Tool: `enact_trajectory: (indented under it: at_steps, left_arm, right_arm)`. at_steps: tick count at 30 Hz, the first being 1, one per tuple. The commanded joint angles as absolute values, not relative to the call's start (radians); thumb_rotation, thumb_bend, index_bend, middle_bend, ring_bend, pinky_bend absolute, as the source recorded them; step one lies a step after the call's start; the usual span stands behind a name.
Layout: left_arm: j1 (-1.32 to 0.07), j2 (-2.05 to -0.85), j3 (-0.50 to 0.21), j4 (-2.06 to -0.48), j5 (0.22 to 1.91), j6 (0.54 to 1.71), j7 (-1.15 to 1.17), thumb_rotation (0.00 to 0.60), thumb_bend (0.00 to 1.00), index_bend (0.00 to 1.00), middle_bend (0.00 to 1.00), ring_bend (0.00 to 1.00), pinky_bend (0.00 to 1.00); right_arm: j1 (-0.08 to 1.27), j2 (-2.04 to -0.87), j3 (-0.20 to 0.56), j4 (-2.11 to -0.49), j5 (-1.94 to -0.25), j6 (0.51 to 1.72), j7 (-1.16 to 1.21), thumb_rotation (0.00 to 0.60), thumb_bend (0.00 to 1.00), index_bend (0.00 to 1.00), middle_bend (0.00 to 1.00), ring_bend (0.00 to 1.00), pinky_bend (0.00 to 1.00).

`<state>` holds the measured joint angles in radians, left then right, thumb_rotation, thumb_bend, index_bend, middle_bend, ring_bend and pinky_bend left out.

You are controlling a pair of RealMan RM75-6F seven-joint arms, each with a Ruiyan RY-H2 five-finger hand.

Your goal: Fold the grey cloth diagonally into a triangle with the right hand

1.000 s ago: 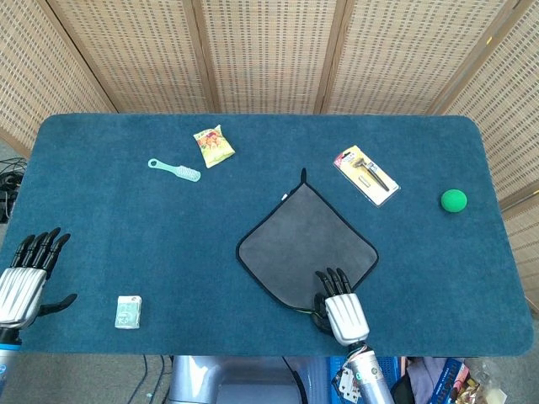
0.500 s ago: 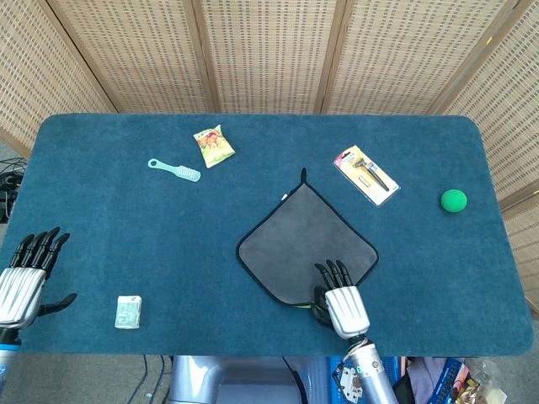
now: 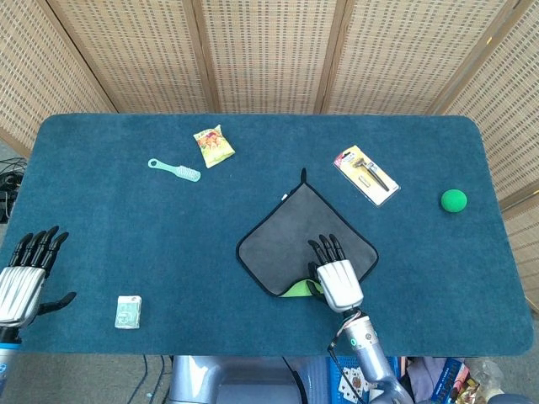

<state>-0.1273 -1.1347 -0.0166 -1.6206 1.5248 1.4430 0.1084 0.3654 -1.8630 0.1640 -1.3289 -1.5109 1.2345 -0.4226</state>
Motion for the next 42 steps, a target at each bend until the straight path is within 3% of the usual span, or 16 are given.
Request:
enact_trajectory:
  at_steps: [1,22,42]
  left_arm:
    - [-0.13,-1.136,-0.017,-1.62,1.522,1.438,0.113,0.6,0.17,0.0,0.0,0.0,0.0]
    - [-0.159,-1.159,-0.034,-1.596,1.455,1.368,0.135,0.6,0.17,0.0,0.0,0.0,0.0]
    - [-0.163,-1.155,-0.043,-1.591,1.431,1.363,0.122,0.6,0.17,0.0,0.0,0.0,0.0]
  right_arm:
    - [0.386,-1.87,0.18,-1.312,-1.497,1.217,-0.429,0.6,0.56,0.6,0.17,0.0,0.0]
    - [0.616,-1.921,0.333,-1.11,-1.391,1.07,-0.455,0.6,0.56,0.61,0.18,0.0,0.0]
    - [0.739,-1.975,0.347,-0.934,-1.317,1.021,-0.388,0.6,0.56,0.62,0.19,0.0,0.0]
